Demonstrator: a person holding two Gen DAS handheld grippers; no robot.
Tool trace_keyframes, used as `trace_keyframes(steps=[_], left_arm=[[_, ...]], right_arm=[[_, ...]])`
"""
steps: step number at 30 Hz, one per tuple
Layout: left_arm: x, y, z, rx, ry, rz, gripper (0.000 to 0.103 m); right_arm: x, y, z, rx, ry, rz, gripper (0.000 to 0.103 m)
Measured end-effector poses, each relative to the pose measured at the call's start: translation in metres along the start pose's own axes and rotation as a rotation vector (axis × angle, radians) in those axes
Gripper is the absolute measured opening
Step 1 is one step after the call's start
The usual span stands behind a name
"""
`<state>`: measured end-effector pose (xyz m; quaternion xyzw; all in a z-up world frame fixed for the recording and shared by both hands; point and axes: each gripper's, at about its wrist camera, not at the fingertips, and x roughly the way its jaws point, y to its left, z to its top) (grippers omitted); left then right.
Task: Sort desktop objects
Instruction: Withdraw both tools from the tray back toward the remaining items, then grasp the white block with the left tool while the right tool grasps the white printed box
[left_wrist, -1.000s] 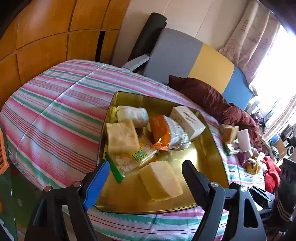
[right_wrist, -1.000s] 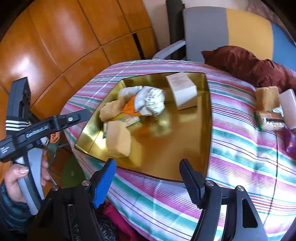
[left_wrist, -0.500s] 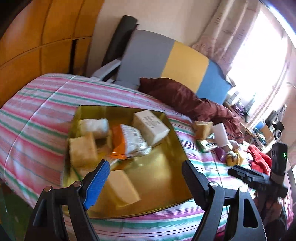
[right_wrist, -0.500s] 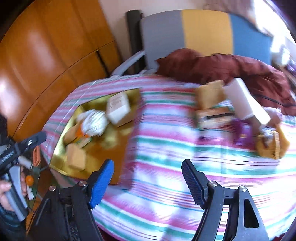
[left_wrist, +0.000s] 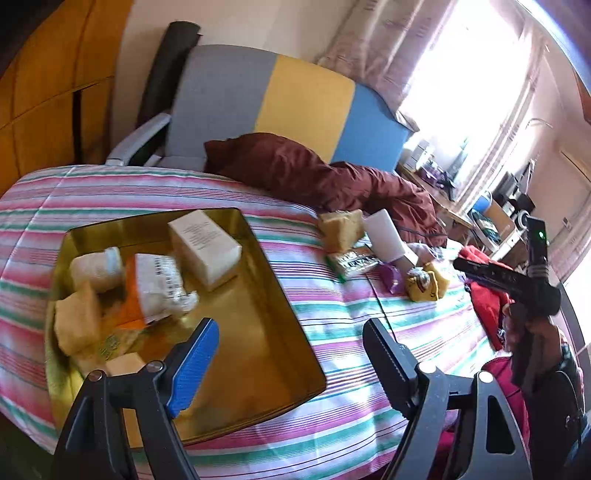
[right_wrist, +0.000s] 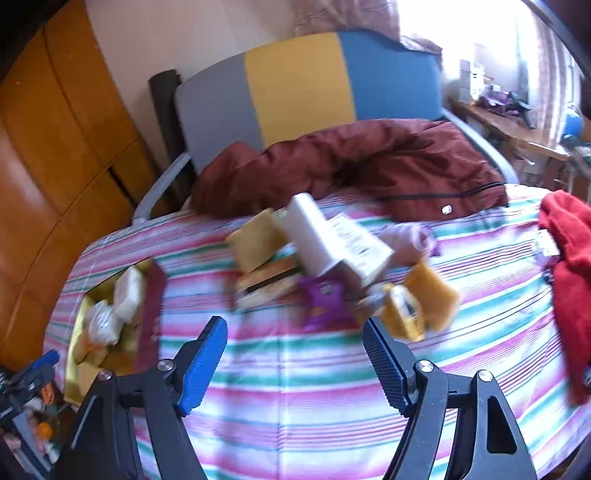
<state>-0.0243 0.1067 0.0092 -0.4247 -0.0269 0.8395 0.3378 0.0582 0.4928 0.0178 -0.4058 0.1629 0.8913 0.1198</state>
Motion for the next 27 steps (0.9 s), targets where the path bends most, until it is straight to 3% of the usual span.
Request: trace_keyframes(steps=[13, 20, 27], left_arm=[[0.052, -0.038, 0.019, 0.037, 0.096, -0.056, 0.081], [0.085, -0.069, 0.036, 0.07, 0.13, -0.103, 0.082], [0.129, -0.101, 0.055, 0.055, 0.171, -0.179, 0.083]], right_arm=[[0.046, -0.06, 0.036, 0.025, 0.009, -0.099, 0.075], [0.083, -0.089, 0.058, 0.081, 0.009, -0.102, 0.075], [0.111, -0.11, 0.056, 0.123, 0.029, -0.107, 0.073]])
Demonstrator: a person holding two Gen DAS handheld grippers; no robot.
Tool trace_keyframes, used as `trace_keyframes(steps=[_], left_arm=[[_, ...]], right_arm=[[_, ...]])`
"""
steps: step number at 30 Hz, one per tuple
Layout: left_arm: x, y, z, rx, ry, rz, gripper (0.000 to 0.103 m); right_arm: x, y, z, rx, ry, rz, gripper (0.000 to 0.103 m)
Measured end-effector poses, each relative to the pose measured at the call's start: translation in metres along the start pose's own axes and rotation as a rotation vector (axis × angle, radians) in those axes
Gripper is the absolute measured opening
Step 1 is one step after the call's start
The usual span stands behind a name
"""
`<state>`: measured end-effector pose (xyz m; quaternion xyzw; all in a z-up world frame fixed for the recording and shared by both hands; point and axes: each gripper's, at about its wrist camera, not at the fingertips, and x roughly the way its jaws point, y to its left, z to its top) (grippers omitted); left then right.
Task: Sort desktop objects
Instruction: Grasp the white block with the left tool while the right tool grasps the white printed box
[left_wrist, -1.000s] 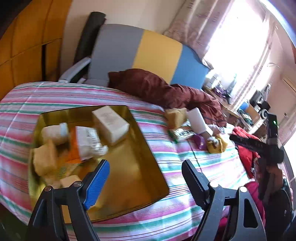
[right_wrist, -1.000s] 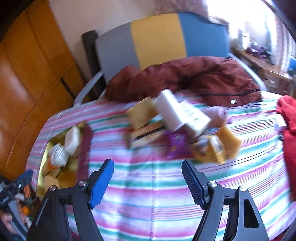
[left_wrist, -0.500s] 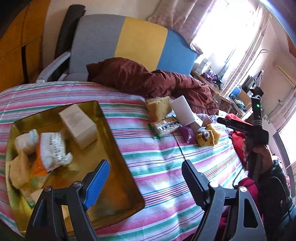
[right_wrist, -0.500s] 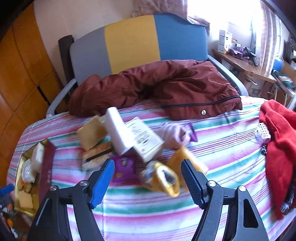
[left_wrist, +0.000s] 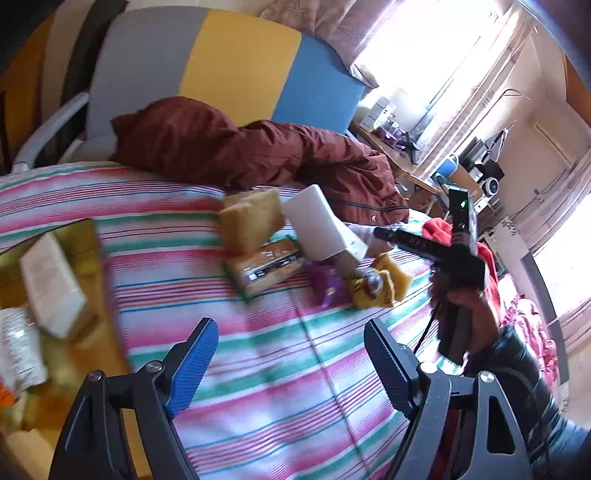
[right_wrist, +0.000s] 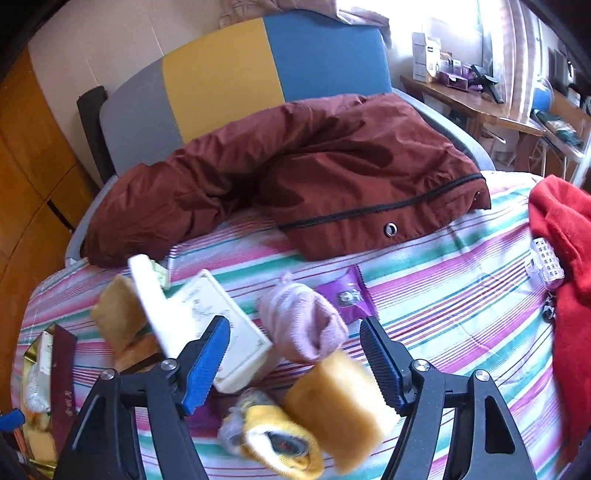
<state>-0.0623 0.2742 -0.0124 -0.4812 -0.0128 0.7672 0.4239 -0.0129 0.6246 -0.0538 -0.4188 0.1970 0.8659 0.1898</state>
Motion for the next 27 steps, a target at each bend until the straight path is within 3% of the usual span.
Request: trace_keyframes(steps=[4, 8, 16, 21, 27], left_arm=[[0.024, -0.012, 0.015, -0.002, 0.001, -0.028, 0.084], [0.051, -0.015, 0.034, -0.031, 0.0, -0.07, 0.085], [0.111, -0.005, 0.068, -0.149, 0.025, -0.169, 0.089], [0.141, -0.006, 0.082, -0.161, 0.023, -0.192, 0.103], [0.17, -0.003, 0.094, -0.176, 0.043, -0.181, 0.103]], right_arm=[[0.001, -0.002, -0.001, 0.01, -0.005, 0.032, 0.073], [-0.01, 0.016, 0.001, -0.077, -0.053, 0.061, 0.073], [-0.015, 0.031, 0.0, -0.155, -0.057, 0.052, 0.073], [-0.016, 0.03, 0.001, -0.155, -0.052, 0.048, 0.073], [-0.021, 0.033, 0.0, -0.175, -0.063, 0.035, 0.073]])
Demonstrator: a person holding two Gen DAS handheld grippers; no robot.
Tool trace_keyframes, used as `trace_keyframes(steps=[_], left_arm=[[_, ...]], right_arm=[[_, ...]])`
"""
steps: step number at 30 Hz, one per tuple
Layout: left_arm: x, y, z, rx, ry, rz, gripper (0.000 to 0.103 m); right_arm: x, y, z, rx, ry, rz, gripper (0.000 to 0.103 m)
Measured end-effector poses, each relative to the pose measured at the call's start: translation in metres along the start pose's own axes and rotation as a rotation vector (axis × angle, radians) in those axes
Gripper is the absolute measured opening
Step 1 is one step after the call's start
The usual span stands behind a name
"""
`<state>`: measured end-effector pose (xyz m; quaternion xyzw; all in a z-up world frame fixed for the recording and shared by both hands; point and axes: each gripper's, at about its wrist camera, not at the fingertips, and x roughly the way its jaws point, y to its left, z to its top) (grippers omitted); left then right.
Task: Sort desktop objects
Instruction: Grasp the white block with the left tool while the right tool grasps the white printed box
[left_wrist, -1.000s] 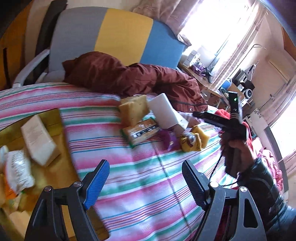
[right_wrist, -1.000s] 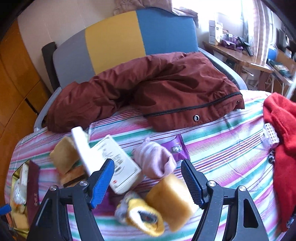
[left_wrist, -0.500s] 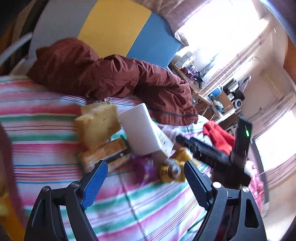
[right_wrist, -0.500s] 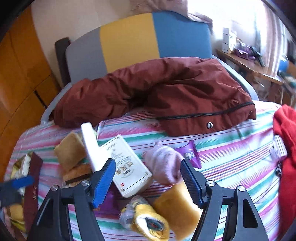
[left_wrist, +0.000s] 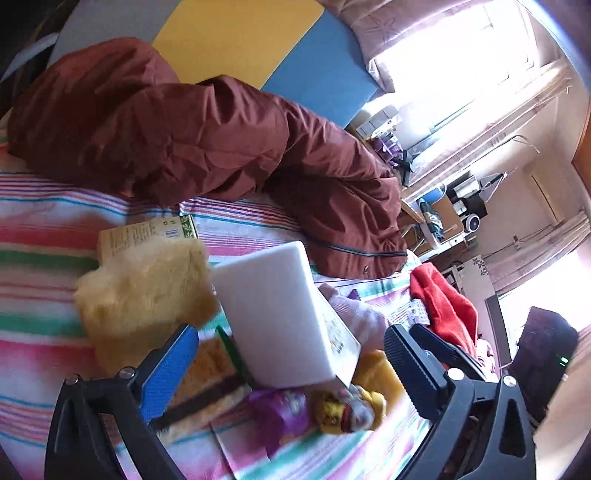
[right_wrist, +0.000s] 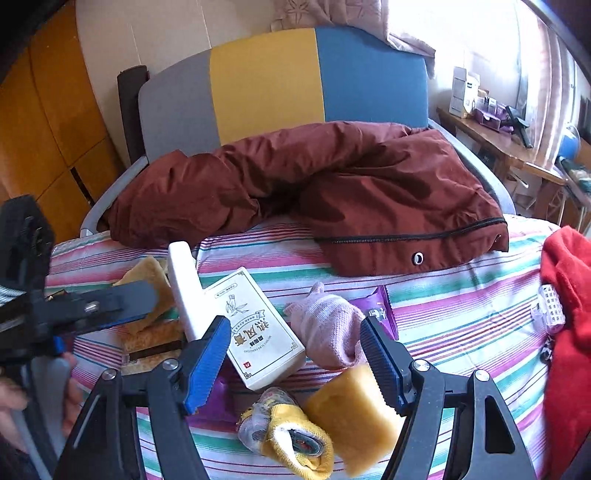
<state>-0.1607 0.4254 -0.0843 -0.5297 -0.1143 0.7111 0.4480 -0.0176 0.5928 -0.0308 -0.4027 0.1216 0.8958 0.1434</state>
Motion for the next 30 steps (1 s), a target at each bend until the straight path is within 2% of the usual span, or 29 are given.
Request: trace_keyframes(steps=[4, 6, 11, 13, 15, 16, 19, 22, 23, 24, 30], left_arm=[[0.013, 0.002, 0.004, -0.007, 0.019, -0.007, 0.101], [0.018, 0.001, 0.005, 0.002, 0.018, -0.009, 0.096], [0.025, 0.002, 0.004, -0.003, 0.021, 0.015, 0.094], [0.027, 0.0, 0.003, 0.021, 0.013, 0.046, 0.086], [0.03, 0.0, 0.001, 0.061, 0.028, 0.109, 0.068], [0.031, 0.002, 0.0, 0.068, 0.035, 0.134, 0.063], [0.027, 0.008, -0.001, 0.046, 0.039, 0.115, 0.058], [0.019, 0.011, -0.002, 0.041, 0.037, 0.099, 0.045], [0.016, 0.011, -0.003, 0.047, 0.036, 0.1, 0.037], [0.012, 0.013, -0.004, 0.051, 0.035, 0.102, 0.034], [0.003, 0.025, -0.011, 0.025, 0.07, 0.077, 0.032]], right_arm=[[-0.002, 0.001, 0.001, -0.012, -0.011, -0.023, 0.073], [-0.002, -0.001, 0.001, -0.011, -0.014, -0.033, 0.073], [0.0, -0.003, 0.001, -0.011, -0.006, -0.056, 0.073], [0.001, -0.001, 0.0, -0.024, -0.004, -0.061, 0.073], [0.003, 0.001, -0.001, -0.039, 0.0, -0.065, 0.073], [0.003, 0.002, -0.001, -0.043, 0.002, -0.066, 0.073], [0.006, 0.003, -0.003, -0.056, 0.008, -0.071, 0.073], [0.006, 0.008, -0.004, -0.085, 0.004, -0.072, 0.073], [0.005, 0.011, -0.005, -0.099, 0.001, -0.063, 0.073], [0.004, 0.014, -0.005, -0.111, -0.004, -0.055, 0.072], [0.009, 0.033, -0.008, -0.186, 0.014, -0.006, 0.071]])
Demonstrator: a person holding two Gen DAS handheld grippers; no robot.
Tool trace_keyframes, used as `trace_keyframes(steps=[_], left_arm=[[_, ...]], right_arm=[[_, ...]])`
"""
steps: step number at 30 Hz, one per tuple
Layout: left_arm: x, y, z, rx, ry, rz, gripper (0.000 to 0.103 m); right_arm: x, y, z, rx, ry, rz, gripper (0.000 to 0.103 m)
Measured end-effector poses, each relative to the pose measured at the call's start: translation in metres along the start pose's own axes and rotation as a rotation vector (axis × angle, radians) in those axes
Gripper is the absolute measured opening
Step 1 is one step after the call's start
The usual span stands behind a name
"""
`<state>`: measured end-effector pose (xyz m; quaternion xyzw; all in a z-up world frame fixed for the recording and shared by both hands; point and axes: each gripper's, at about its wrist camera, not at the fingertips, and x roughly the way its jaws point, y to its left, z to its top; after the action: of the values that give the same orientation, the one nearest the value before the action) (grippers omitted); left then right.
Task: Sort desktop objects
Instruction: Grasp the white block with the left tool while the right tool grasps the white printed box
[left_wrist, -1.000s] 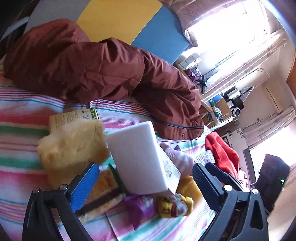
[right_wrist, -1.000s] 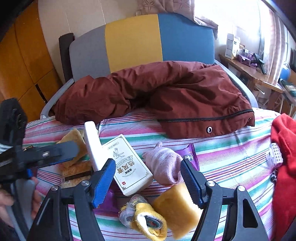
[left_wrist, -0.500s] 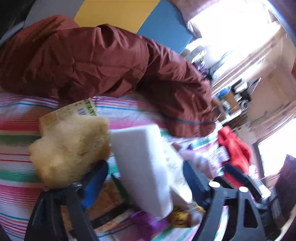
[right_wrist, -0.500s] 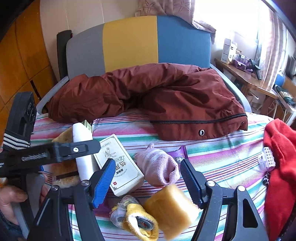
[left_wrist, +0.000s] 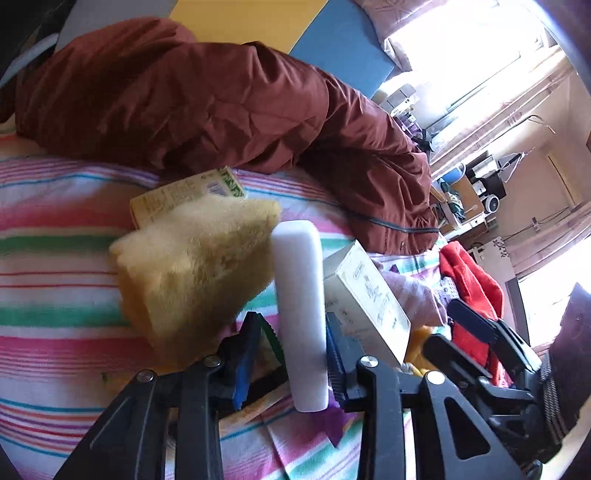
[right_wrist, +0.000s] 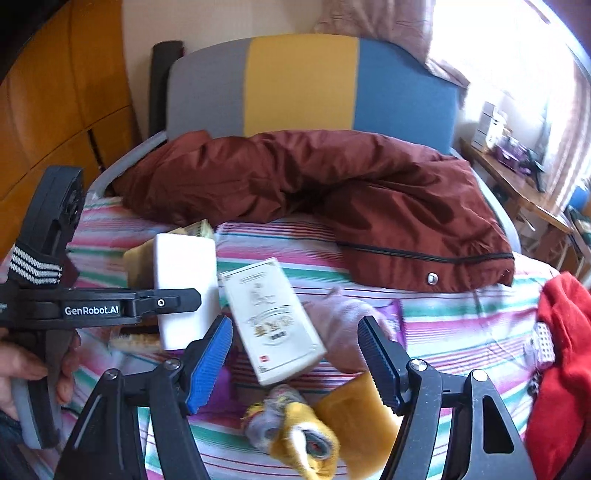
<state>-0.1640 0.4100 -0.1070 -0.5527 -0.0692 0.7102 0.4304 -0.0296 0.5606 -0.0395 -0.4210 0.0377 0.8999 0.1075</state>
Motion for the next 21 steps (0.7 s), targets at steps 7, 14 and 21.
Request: trace_keyframes(steps=[7, 14, 21], left_arm=[[-0.018, 0.001, -0.002, 0.019, -0.011, -0.034, 0.029], [-0.022, -0.002, -0.002, 0.046, 0.014, -0.009, 0.027], [-0.007, -0.009, 0.001, 0.015, 0.029, -0.006, 0.031]], right_arm=[[0.032, 0.017, 0.012, -0.116, 0.089, -0.005, 0.071], [0.071, 0.014, 0.009, -0.081, 0.206, 0.022, 0.062], [0.063, 0.021, 0.0, -0.088, 0.184, 0.01, 0.053]])
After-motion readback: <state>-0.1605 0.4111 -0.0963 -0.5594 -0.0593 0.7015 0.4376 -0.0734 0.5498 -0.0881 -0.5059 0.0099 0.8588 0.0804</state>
